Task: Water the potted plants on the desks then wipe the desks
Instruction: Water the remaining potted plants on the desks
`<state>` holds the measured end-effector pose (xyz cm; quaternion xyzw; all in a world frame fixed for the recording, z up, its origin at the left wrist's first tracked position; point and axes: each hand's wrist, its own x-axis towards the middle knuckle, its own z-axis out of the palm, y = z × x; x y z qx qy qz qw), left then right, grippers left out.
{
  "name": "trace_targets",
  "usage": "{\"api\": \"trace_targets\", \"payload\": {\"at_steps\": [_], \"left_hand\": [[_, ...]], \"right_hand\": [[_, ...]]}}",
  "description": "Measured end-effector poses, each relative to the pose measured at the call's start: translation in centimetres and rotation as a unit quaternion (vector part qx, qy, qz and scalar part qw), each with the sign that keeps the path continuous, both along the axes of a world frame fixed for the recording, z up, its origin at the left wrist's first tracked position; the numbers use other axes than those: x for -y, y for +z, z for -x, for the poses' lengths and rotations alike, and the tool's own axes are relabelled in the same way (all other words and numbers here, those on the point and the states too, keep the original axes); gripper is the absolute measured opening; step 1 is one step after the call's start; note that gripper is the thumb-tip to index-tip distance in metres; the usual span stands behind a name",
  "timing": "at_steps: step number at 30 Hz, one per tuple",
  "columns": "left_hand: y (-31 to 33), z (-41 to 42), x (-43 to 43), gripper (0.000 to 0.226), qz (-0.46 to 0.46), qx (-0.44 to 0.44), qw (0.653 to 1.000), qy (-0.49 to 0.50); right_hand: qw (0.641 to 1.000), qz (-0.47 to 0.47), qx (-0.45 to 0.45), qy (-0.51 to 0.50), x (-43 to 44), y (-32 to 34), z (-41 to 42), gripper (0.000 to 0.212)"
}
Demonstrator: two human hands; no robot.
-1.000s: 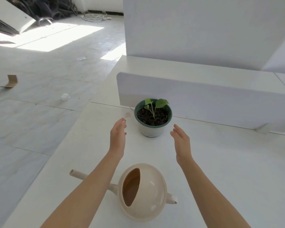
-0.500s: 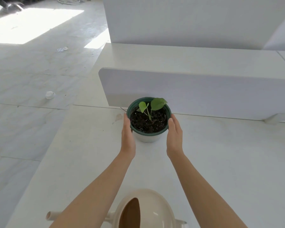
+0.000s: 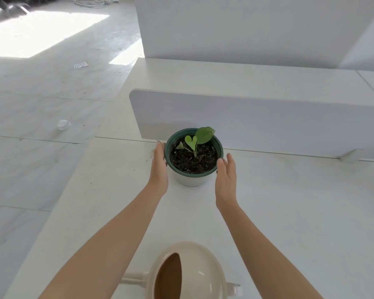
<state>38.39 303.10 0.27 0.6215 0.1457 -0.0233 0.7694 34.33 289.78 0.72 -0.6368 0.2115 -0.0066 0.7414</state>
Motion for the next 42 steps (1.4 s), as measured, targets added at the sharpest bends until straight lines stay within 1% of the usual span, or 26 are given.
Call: {"api": "trace_targets", "payload": {"at_steps": [4, 6, 7, 10, 11, 14, 17, 19, 22, 23, 25, 26, 29, 32, 35, 39, 41, 42], "left_hand": [[-1.0, 0.6, 0.5, 0.051, -0.010, -0.001, 0.999, -0.039], [-1.2, 1.4, 0.7, 0.073, -0.023, -0.012, 0.998, -0.052], [-1.2, 1.8, 0.8, 0.077, -0.028, -0.018, 0.998, -0.056], [-1.1, 2.7, 1.2, 0.059, -0.034, -0.024, 0.998, -0.050], [-0.9, 2.9, 1.3, 0.057, -0.037, -0.025, 0.998, -0.050], [-0.4, 3.0, 0.5, 0.057, -0.041, -0.045, 0.997, -0.040], [1.0, 4.0, -1.0, 0.062, -0.030, -0.048, 0.998, -0.001], [2.4, 5.9, -2.0, 0.065, 0.005, -0.030, 0.999, 0.045], [4.2, 10.5, -3.7, 0.060, 0.033, 0.016, 0.994, 0.104], [4.5, 12.2, -4.2, 0.057, 0.027, 0.036, 0.992, 0.120], [4.9, 15.3, -5.2, 0.036, 0.006, 0.068, 0.985, 0.160], [5.0, 16.8, -5.7, 0.029, -0.001, 0.075, 0.980, 0.182], [4.6, 20.3, -6.9, 0.029, -0.013, 0.082, 0.970, 0.228], [3.2, 23.3, -7.6, 0.031, -0.023, 0.083, 0.966, 0.244], [1.3, 25.6, -8.0, 0.031, -0.016, 0.050, 0.957, 0.284], [-1.1, 27.3, -7.6, 0.031, -0.037, 0.000, 0.937, 0.347], [-1.7, 27.1, -7.3, 0.026, -0.020, -0.041, 0.935, 0.351], [-1.9, 26.7, -7.2, 0.026, 0.001, -0.068, 0.939, 0.338]], "right_hand": [[1.000, 0.001, -0.005, 0.012, 0.1, 0.1, -0.6, 0.055], [1.000, -0.001, -0.009, 0.014, 0.4, 0.2, -1.2, 0.055], [1.000, -0.004, -0.012, 0.014, 0.6, 0.2, -1.5, 0.054], [0.999, -0.010, -0.025, 0.029, 0.9, 0.1, -2.1, 0.054], [0.999, -0.012, -0.031, 0.041, 1.0, 0.1, -2.3, 0.054], [0.996, -0.015, -0.052, 0.066, 1.6, 0.2, -2.0, 0.058], [0.995, 0.014, -0.059, 0.081, 2.8, 0.2, 0.1, 0.056], [0.993, 0.037, -0.055, 0.097, 3.7, 0.3, 2.4, 0.055], [0.989, 0.051, -0.044, 0.129, 5.0, 1.0, 6.4, 0.048], [0.987, 0.055, -0.041, 0.142, 5.3, 1.4, 7.8, 0.045], [0.980, 0.081, -0.038, 0.176, 5.8, 2.1, 10.5, 0.038], [0.976, 0.100, -0.039, 0.191, 6.0, 2.3, 11.8, 0.034], [0.966, 0.146, -0.039, 0.211, 6.5, 2.4, 15.0, 0.027], [0.960, 0.176, -0.037, 0.217, 6.4, 2.1, 17.4, 0.026], [0.956, 0.194, -0.038, 0.218, 5.8, 1.7, 19.3, 0.016], [0.955, 0.201, -0.033, 0.214, 4.6, 0.3, 20.9, 0.017], [0.957, 0.203, -0.033, 0.206, 4.0, -0.6, 21.5, 0.017], [0.959, 0.204, -0.032, 0.196, 3.8, -0.9, 21.7, 0.018]]}}
